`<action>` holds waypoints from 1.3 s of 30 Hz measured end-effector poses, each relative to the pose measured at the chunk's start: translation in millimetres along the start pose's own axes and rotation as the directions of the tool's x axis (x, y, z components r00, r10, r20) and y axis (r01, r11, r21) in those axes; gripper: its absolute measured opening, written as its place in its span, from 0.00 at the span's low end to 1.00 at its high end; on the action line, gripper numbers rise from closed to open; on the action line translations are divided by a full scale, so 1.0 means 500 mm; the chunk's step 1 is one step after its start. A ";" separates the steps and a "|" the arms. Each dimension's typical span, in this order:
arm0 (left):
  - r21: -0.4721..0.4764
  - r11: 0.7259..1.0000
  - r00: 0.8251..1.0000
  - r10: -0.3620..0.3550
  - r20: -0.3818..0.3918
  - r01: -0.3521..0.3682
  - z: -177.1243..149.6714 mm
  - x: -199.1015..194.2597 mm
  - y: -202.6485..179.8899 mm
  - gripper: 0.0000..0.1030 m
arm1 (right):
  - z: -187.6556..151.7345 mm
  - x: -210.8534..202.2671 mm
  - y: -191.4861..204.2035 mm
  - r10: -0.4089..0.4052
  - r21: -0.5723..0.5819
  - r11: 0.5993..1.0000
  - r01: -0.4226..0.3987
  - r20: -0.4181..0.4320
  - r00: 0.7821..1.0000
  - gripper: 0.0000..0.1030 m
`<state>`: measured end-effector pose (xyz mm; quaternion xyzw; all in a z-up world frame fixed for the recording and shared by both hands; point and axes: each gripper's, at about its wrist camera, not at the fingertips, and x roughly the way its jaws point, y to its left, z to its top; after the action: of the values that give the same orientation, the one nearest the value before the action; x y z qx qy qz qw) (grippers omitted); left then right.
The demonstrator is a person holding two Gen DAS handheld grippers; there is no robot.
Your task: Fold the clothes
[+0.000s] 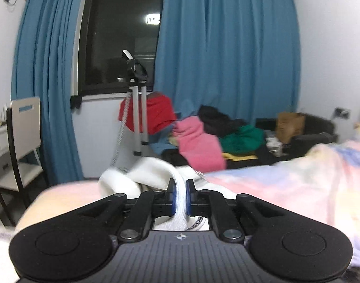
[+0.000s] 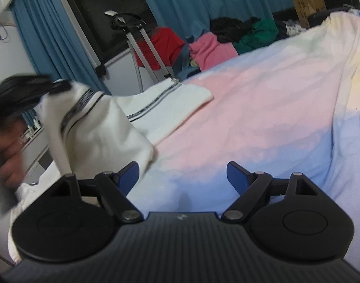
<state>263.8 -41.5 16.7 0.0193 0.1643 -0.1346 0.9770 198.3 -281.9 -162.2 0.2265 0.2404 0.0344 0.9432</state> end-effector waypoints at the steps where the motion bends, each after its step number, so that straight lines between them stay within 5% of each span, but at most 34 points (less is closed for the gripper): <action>1: -0.011 1.000 1.000 -0.010 -0.006 0.010 -0.019 -0.047 0.000 0.07 | -0.003 -0.007 0.004 0.007 -0.002 1.000 -0.007 0.002 1.000 0.81; 9: -0.141 0.990 0.995 0.014 -0.094 -0.027 -0.230 -0.257 0.036 0.04 | -0.034 -0.057 0.030 0.082 0.004 0.997 -0.082 -0.008 0.997 0.79; 16: -0.218 0.976 0.995 -0.004 -0.103 -0.018 -0.261 -0.267 0.054 0.04 | -0.050 -0.055 0.022 0.201 0.151 0.970 -0.190 -0.063 0.978 0.72; 26: -0.355 0.934 0.993 -0.010 -0.118 -0.033 -0.282 -0.242 0.097 0.04 | -0.025 0.082 -0.064 0.238 0.440 0.881 -0.177 -0.088 0.967 0.70; 31: -0.436 0.900 0.990 -0.030 -0.139 -0.034 -0.308 -0.215 0.136 0.04 | 0.021 0.225 -0.093 0.168 0.472 0.876 -0.101 -0.103 0.980 0.54; 36: -0.441 0.897 0.989 -0.037 -0.144 -0.031 -0.335 -0.166 0.171 0.04 | 0.079 0.346 -0.095 0.079 0.424 0.904 -0.049 -0.053 0.995 0.47; 39: -0.445 0.895 0.982 -0.049 -0.182 -0.038 -0.357 -0.132 0.188 0.04 | 0.119 0.406 -0.089 0.008 0.378 0.926 0.005 -0.034 0.999 0.31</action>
<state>172.7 80.3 -131.2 -0.1932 0.2828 -0.0935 0.9349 403.2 -310.9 -224.6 0.4035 0.2587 -0.0077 0.8776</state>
